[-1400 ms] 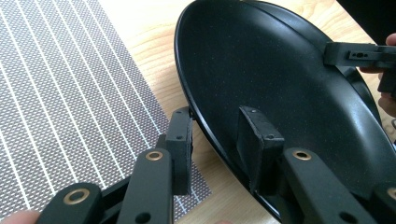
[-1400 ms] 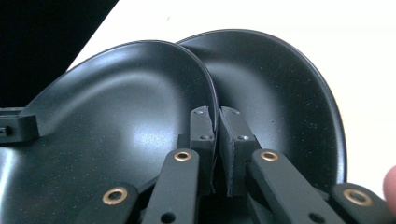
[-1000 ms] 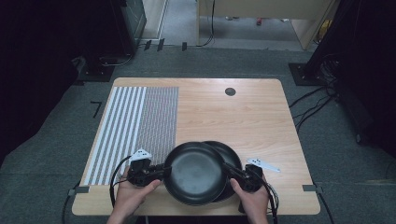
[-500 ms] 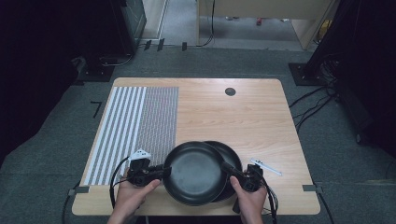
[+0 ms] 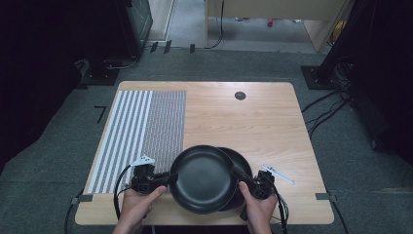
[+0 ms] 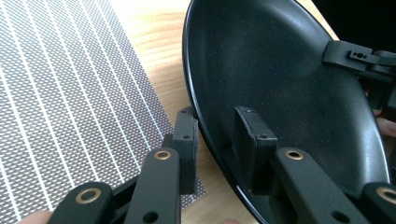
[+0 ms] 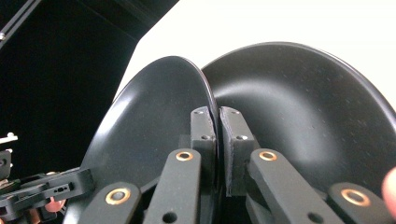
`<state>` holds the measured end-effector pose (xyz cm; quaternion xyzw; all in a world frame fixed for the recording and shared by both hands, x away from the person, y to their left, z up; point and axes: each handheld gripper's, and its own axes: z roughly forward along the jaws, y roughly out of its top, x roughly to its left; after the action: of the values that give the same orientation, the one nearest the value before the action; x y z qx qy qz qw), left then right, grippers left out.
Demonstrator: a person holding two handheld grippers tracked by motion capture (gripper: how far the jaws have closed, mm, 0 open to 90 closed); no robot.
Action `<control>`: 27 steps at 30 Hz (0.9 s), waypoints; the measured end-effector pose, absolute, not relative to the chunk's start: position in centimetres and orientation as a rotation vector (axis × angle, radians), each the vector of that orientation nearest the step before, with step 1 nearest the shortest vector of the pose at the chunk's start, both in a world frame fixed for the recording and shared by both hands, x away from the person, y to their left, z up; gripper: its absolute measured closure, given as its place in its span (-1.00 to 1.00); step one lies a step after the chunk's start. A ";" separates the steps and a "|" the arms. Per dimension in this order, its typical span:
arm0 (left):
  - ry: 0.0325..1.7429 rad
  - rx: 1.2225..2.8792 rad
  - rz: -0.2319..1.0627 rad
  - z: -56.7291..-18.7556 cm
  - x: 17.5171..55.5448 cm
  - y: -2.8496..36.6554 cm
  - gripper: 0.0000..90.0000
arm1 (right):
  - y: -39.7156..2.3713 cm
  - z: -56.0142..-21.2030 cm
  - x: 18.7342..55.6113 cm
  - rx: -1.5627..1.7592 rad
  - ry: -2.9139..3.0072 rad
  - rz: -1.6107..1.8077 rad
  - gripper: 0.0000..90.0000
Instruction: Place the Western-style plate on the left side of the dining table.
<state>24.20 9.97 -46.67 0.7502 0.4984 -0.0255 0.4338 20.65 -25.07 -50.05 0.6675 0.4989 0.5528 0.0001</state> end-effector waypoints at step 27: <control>1.380 1.616 0.039 -44.0 26.5 18.8 0.64 | -16.8 -44.9 29.0 1.879 1.794 1.785 0.91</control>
<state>26.55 18.79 -43.97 0.6643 0.5671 0.0160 0.4867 29.02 -16.83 -44.89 0.5960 0.5691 0.5664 -0.0054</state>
